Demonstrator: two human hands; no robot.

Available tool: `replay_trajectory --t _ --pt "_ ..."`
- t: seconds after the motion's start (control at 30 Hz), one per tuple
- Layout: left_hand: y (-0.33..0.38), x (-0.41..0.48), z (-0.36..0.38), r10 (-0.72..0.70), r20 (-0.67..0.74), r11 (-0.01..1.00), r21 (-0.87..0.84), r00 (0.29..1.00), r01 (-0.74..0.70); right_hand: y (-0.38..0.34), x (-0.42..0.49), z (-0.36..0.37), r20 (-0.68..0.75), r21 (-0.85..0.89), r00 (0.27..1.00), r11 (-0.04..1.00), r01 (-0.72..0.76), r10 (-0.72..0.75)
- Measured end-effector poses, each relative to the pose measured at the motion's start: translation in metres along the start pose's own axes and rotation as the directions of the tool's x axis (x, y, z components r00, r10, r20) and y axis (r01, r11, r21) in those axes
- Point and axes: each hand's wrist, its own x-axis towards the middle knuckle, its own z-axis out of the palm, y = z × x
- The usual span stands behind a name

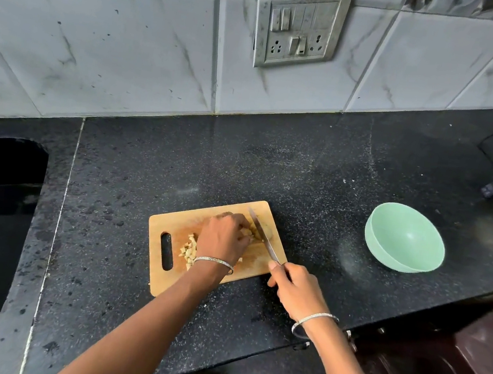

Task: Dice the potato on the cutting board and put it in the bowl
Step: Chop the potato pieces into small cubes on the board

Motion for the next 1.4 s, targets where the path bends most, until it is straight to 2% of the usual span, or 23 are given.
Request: replay_trajectory --t 0.3,0.47,0.67,0.83,0.93,1.2,1.4 --pt "-0.007 -0.005 -0.003 -0.148 -0.006 0.981 -0.128 0.989 0.145 0.006 -0.003 0.004 0.015 -0.055 1.000 0.998 0.026 -0.025" --pt "-0.012 -0.006 -0.008 -0.132 0.029 0.972 -0.190 0.991 0.136 0.002 -0.002 0.005 0.018 -0.050 0.999 0.998 0.037 -0.036" --pt "-0.017 -0.004 -0.005 -0.083 0.039 0.986 -0.140 0.996 0.087 -0.002 -0.004 0.006 0.027 -0.055 0.998 0.997 0.050 -0.049" --pt "-0.019 -0.001 -0.001 0.027 0.012 0.999 0.032 1.000 -0.027 -0.005 -0.004 0.004 0.009 -0.043 0.999 0.998 0.048 -0.048" --pt "-0.020 -0.001 -0.003 0.047 -0.002 0.995 0.091 0.999 -0.047 -0.007 -0.005 0.004 0.007 -0.039 0.998 0.998 0.055 -0.054" --pt "-0.024 -0.013 0.000 0.018 -0.045 1.000 0.013 0.999 -0.018 -0.008 -0.007 0.008 0.016 -0.047 0.999 0.998 0.053 -0.052" --pt "-0.019 -0.012 -0.001 -0.080 -0.039 0.996 -0.051 0.996 0.078 -0.005 -0.010 0.013 0.002 -0.171 0.999 0.984 0.046 -0.046"
